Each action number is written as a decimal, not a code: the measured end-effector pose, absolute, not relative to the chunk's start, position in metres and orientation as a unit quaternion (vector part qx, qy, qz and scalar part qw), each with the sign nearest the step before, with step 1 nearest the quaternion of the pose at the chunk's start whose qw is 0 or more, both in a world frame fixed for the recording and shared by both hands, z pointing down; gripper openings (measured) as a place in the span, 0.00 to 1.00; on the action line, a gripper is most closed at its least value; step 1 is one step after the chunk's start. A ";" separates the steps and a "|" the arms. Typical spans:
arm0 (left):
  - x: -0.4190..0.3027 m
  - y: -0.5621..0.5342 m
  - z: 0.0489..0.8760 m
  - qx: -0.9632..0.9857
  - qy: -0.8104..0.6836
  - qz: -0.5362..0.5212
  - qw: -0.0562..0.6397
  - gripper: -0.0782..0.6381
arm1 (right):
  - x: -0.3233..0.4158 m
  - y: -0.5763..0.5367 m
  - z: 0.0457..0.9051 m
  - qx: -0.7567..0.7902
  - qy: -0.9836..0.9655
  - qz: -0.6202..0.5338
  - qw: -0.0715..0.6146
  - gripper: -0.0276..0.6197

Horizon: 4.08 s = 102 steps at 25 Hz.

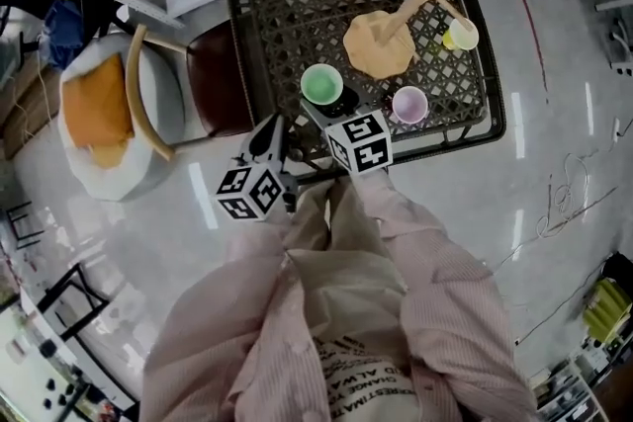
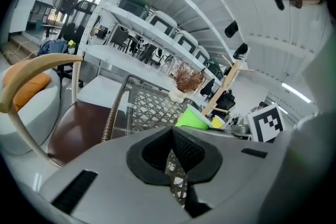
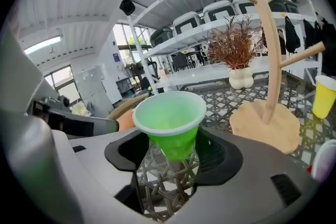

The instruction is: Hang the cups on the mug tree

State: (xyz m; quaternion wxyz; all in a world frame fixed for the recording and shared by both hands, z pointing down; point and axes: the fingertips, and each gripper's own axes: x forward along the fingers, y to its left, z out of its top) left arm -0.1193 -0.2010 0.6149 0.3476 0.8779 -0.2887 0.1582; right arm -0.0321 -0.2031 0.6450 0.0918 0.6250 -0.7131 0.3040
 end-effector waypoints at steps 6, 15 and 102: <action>-0.122 -0.188 0.602 0.880 -0.284 0.154 0.348 0.11 | -0.029 -0.196 0.626 0.635 -0.696 0.333 0.038 0.46; -0.114 -0.195 0.573 0.903 -0.262 0.147 0.308 0.11 | -0.023 -0.192 0.591 0.624 -0.684 0.373 -0.060 0.46; 0.008 -0.233 0.497 0.951 -0.191 0.137 0.200 0.11 | 0.102 -0.222 0.499 0.363 -0.511 0.560 -0.543 0.46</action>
